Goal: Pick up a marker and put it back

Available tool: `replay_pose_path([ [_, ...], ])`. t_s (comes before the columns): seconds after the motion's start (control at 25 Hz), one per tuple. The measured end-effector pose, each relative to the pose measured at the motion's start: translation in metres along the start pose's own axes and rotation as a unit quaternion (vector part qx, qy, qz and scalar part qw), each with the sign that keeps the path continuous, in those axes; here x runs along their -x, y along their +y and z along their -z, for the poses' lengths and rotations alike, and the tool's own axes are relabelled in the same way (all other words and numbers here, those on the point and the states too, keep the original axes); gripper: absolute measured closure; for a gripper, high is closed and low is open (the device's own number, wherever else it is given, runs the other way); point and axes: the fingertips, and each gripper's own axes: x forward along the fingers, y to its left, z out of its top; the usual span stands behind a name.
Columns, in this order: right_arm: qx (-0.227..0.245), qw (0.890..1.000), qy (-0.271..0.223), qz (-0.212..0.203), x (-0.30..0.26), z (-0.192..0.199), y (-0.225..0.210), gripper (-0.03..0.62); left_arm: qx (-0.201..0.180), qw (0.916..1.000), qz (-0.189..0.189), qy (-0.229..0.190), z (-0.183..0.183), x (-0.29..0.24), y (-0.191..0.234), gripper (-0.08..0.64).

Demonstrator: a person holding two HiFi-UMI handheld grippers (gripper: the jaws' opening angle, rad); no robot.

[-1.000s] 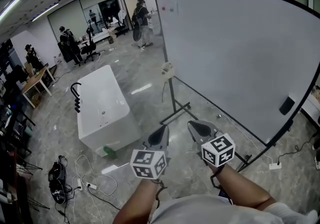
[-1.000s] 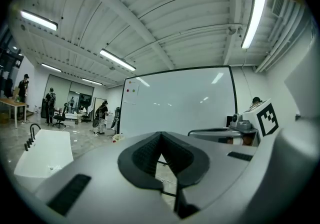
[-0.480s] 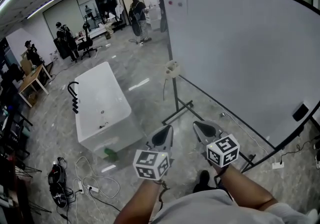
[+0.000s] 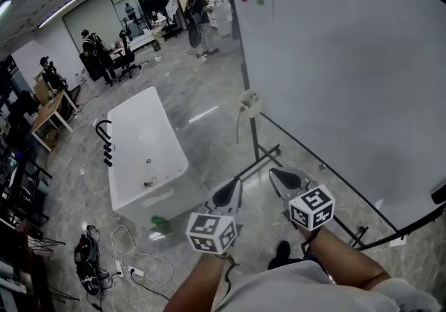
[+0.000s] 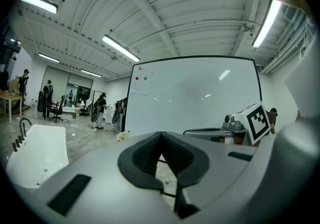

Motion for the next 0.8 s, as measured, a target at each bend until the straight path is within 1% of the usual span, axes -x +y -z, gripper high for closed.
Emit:
replay_pose_path([
  [0.24, -0.007, 1.000, 0.010, -0.025, -0.068, -0.013, -0.086, 0.589, -0.002, 0.9999, -0.010, -0.004, -0.021, -0.111, 0.039, 0.558],
  [0.4, -0.001, 0.999, 0.016, -0.037, -0.108, -0.023, -0.131, 0.589, -0.009, 0.9998, -0.018, -0.006, -0.038, -0.172, 0.060, 0.558],
  [0.64, -0.012, 0.999, 0.020, -0.035, -0.162, -0.027, -0.188, 0.589, -0.005, 0.9998, -0.020, -0.004, -0.046, -0.244, 0.101, 0.558],
  [0.8, -0.021, 0.999, 0.026, -0.026, -0.207, -0.020, -0.223, 0.589, -0.008, 0.9998, -0.018, -0.001, -0.045, -0.291, 0.144, 0.558],
])
